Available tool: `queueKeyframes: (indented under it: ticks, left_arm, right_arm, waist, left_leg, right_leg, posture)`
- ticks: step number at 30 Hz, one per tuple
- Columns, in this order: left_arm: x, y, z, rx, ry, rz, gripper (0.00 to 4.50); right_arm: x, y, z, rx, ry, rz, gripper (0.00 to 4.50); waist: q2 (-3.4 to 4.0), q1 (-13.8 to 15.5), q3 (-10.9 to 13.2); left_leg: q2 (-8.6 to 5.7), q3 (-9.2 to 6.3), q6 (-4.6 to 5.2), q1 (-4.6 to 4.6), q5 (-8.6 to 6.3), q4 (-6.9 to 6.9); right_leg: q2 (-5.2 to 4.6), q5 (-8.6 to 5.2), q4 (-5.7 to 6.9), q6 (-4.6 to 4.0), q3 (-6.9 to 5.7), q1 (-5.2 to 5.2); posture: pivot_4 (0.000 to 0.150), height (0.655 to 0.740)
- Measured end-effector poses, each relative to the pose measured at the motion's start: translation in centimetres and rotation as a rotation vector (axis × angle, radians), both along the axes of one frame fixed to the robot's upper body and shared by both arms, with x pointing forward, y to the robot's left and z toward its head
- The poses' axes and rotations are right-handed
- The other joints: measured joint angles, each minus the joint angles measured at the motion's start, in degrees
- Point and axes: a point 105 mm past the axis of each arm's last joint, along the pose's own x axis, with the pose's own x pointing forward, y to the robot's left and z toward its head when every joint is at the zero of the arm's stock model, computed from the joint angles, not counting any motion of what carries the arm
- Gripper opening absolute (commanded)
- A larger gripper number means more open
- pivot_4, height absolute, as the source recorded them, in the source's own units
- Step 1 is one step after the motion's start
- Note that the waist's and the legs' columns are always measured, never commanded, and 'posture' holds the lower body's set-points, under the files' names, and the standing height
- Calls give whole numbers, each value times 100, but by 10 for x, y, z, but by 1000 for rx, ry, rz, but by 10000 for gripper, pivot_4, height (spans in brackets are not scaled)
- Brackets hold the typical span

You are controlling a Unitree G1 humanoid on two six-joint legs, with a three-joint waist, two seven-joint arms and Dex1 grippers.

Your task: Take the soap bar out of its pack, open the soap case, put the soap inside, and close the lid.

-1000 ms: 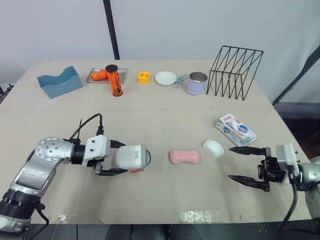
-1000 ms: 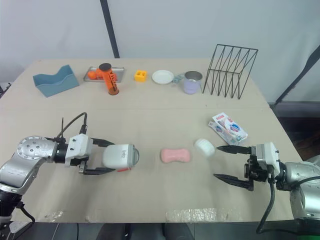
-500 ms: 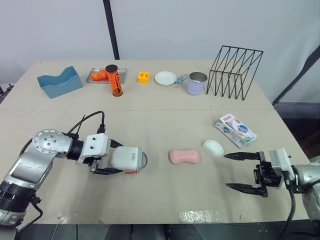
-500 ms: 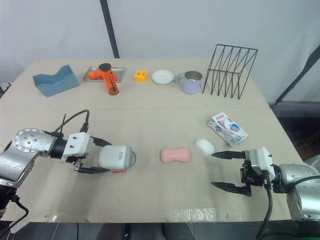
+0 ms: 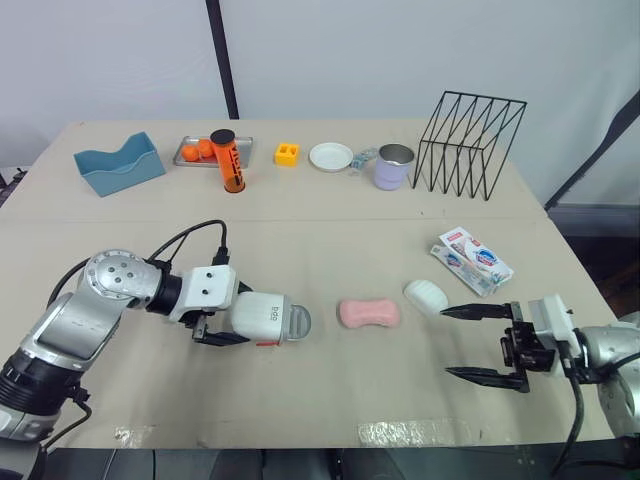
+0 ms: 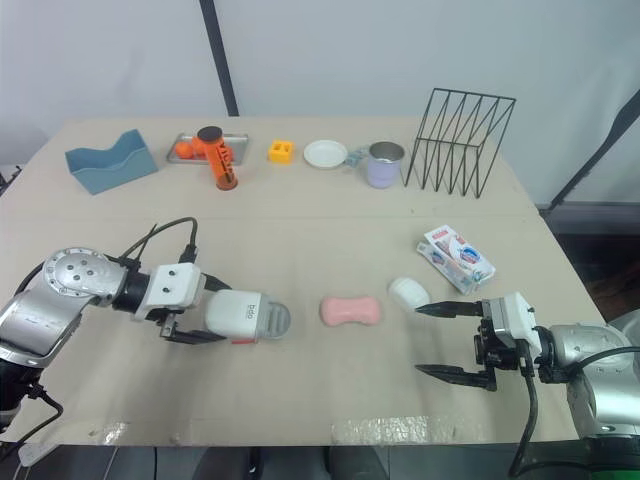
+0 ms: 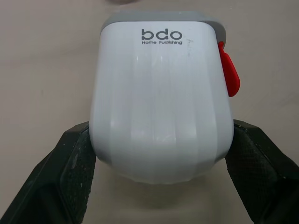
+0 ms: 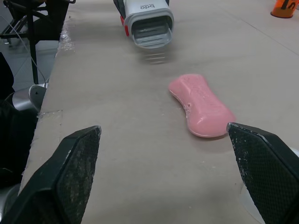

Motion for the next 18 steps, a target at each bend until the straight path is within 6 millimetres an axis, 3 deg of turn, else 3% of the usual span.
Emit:
queueKeyframes:
  ticks: [18]
  left_arm:
    - [1,6,-2,42,6,-16,35705]
  right_arm:
    - [2,2,1,-10,-6,7,44321]
  waist:
    - [0,-1,0]
  left_leg:
    - [0,0,0,0,0,0]
  right_leg:
    - [0,1,0,-1,0,0]
  posture:
    - [1500,7400]
